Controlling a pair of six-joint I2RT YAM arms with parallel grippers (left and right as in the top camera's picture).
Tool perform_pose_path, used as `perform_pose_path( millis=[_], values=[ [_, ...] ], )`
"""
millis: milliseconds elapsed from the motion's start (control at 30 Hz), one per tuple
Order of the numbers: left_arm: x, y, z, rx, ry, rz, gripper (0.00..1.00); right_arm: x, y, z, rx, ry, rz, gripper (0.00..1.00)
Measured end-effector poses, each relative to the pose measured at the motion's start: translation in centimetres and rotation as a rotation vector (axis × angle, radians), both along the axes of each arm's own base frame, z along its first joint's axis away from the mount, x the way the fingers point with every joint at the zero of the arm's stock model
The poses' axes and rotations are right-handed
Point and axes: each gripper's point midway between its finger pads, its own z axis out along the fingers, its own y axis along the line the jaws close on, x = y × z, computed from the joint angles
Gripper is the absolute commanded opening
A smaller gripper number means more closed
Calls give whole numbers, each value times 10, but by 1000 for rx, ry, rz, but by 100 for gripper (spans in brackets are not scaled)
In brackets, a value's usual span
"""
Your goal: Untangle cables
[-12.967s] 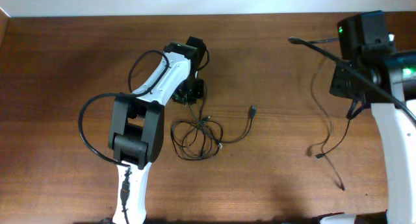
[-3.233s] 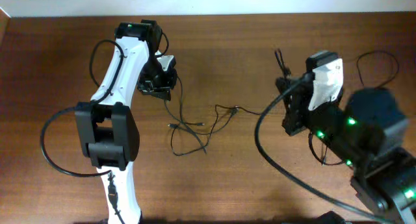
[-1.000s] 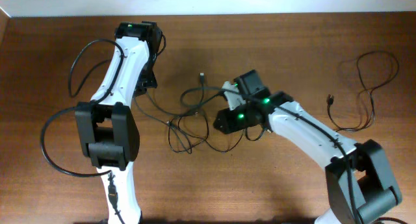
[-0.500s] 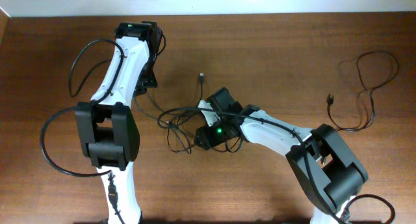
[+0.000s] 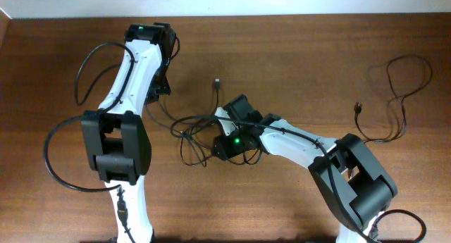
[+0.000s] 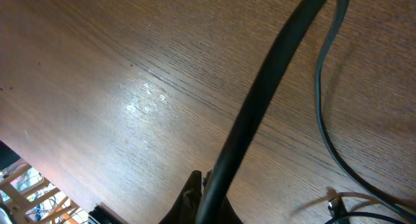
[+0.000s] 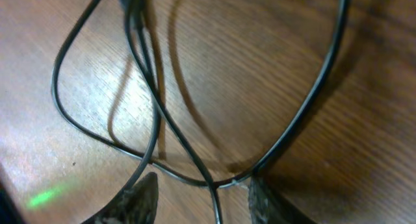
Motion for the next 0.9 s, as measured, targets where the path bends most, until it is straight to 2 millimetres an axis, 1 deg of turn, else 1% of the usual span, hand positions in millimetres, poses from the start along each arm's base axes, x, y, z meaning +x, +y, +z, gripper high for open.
perform_pose_path(
  millis=[33, 167, 200, 267, 400, 467, 500, 533, 633, 700, 733, 767, 800, 833, 900],
  values=[
    [0, 0, 0, -1, -1, 0, 0, 1, -1, -1, -5, -5, 1, 36],
    [2, 0, 0, -1, -7, 0, 0, 1, 0, -3, -42, -38, -1, 31],
    [2, 0, 0, -1, -7, 0, 0, 1, 2, -3, -60, -58, 2, 27],
    [2, 0, 0, -1, -7, 0, 0, -1, 8, -4, -93, -101, 15, 25],
    [2, 0, 0, -1, -7, 0, 0, -3, 11, -6, -132, -142, 23, 21],
    [2, 0, 0, -1, -8, 0, 0, -4, 11, -6, -159, -160, 24, 17],
    [2, 0, 0, -1, -7, 0, 0, -4, 11, -6, -178, -170, 25, 9],
    [2, 0, 0, -1, -8, 0, 0, -6, 11, -7, -197, -178, 29, 5],
    [2, 0, 0, -1, -8, 0, 0, -19, 18, -7, -269, -231, 92, 4],
    [2, 0, 0, -1, -8, 0, 0, -32, 19, -7, -327, -223, 162, 4],
    [2, 0, 0, -1, -8, 0, 0, -37, 15, -7, -366, -197, 187, 4],
    [2, 0, 0, -1, -7, 0, 0, -42, 6, -6, -414, -158, 204, 4],
    [2, 0, 0, -1, -8, 0, 1, -45, -7, -4, -470, -115, 208, 4],
    [2, 0, 0, -1, -8, 0, 0, -43, -12, -2, -490, -101, 205, 4],
    [3, 0, -1, -2, -12, 0, 0, -41, -40, 3, -580, -50, 188, 4]
  ],
)
